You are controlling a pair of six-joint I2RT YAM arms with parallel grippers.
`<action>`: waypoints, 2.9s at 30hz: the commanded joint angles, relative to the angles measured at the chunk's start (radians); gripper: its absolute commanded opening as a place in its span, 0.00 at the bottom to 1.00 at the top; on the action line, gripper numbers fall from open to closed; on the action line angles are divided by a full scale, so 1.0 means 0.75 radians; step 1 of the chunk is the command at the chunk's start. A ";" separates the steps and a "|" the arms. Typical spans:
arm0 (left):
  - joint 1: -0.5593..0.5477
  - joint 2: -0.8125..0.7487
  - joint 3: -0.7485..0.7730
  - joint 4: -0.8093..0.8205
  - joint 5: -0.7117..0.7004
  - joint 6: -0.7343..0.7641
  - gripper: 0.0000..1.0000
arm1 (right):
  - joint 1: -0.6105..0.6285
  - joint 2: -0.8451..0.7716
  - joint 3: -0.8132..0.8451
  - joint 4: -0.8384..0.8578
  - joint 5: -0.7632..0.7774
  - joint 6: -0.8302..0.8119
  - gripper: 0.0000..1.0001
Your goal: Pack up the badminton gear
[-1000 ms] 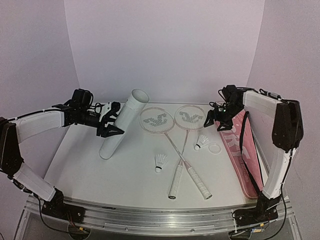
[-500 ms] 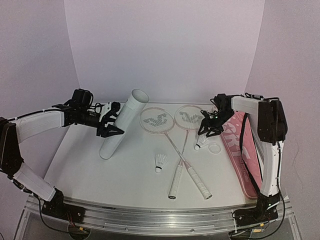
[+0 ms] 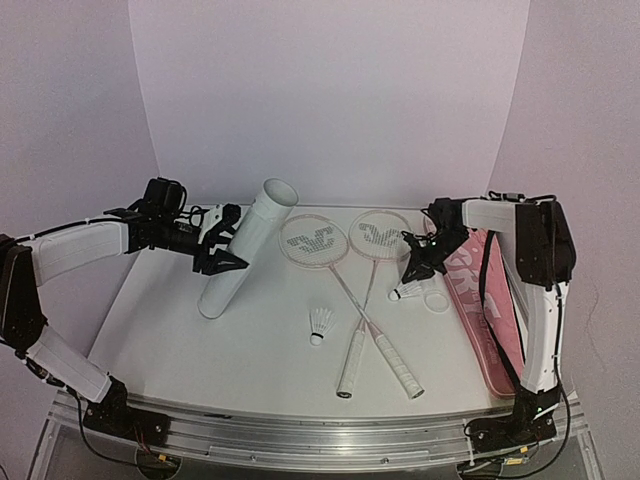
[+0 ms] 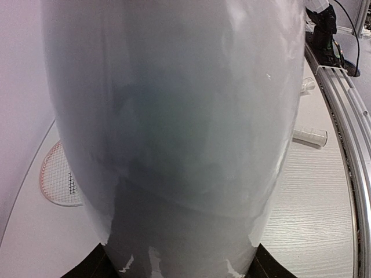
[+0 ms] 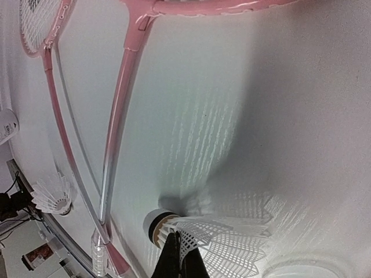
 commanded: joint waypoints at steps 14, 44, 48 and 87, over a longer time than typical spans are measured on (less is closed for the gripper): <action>-0.002 0.020 0.031 -0.067 0.038 -0.014 0.29 | 0.701 -0.523 0.790 -0.022 0.522 -0.128 0.00; -0.002 0.007 0.023 0.006 0.076 -0.081 0.29 | 0.901 -0.189 1.130 -0.013 0.252 -0.057 0.62; 0.001 0.004 0.028 0.029 0.082 -0.130 0.28 | 0.853 -0.258 1.171 0.054 0.207 0.045 0.70; 0.045 -0.034 -0.017 0.073 0.102 -0.218 0.29 | 0.647 0.128 0.155 0.102 -0.201 0.039 0.59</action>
